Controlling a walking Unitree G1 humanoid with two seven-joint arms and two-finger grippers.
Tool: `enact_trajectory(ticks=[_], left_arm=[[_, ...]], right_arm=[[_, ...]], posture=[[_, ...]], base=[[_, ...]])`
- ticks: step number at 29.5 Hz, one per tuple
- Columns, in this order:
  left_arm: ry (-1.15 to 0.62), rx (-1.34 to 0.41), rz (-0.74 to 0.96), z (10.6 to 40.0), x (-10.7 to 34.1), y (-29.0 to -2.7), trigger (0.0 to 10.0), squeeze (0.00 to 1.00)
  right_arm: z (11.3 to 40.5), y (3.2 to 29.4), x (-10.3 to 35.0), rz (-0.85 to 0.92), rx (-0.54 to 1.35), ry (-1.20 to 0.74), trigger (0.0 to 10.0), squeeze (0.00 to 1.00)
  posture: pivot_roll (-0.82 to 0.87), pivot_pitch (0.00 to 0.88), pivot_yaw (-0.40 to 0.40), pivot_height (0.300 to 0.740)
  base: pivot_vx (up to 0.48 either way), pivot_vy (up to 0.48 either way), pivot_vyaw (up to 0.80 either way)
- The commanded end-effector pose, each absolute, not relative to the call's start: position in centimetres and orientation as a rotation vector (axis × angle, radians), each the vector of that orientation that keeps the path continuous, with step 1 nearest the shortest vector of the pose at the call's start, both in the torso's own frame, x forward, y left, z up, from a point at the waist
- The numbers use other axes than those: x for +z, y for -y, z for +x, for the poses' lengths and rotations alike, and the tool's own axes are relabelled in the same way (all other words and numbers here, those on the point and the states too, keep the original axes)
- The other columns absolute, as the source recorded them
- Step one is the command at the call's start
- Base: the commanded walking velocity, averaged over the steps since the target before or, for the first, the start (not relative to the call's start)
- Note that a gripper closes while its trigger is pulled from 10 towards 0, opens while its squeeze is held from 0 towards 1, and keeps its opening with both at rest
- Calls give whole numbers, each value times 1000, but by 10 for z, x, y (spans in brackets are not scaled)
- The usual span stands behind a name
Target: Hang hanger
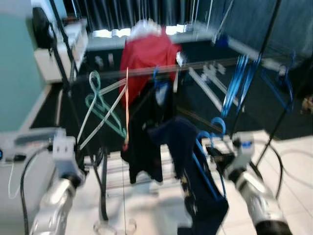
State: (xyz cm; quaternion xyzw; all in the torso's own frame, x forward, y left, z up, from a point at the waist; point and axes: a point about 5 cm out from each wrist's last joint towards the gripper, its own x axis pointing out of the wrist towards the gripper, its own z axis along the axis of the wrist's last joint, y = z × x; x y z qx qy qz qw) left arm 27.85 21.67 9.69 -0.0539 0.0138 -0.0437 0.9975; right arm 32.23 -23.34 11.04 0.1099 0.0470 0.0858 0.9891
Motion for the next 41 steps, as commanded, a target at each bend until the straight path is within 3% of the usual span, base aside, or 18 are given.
enact_trajectory(ticks=[1, 10, 25, 36, 41], left_arm=[[-43, -72, -94, 275, 93, -223, 10000, 0], [-44, -70, -105, 275, 93, -221, 10000, 0], [-38, 9, -100, 270, 92, -226, 10000, 0], [-48, 111, -65, 268, 93, -237, 10000, 0], [-52, 132, -46, 259, 96, -241, 10000, 0]], right_arm=[[328, 240, 121, 220, 95, -36, 0, 0], [337, 257, 149, 211, 38, 29, 0, 0], [352, 255, 192, 169, 40, 123, 0, 0], [378, 244, 203, 65, 99, 6, 0, 0], [387, 242, 193, -46, 123, -132, 0, 0]], posture=[[1, 0, 19, 740], [1, 0, 6, 740], [-1, 0, 9, 740], [20, 0, 22, 740], [74, 0, 28, 740]], base=[[480, 0, -800], [476, 0, -444], [0, 0, 0], [0, 0, 0], [0, 0, 0]])
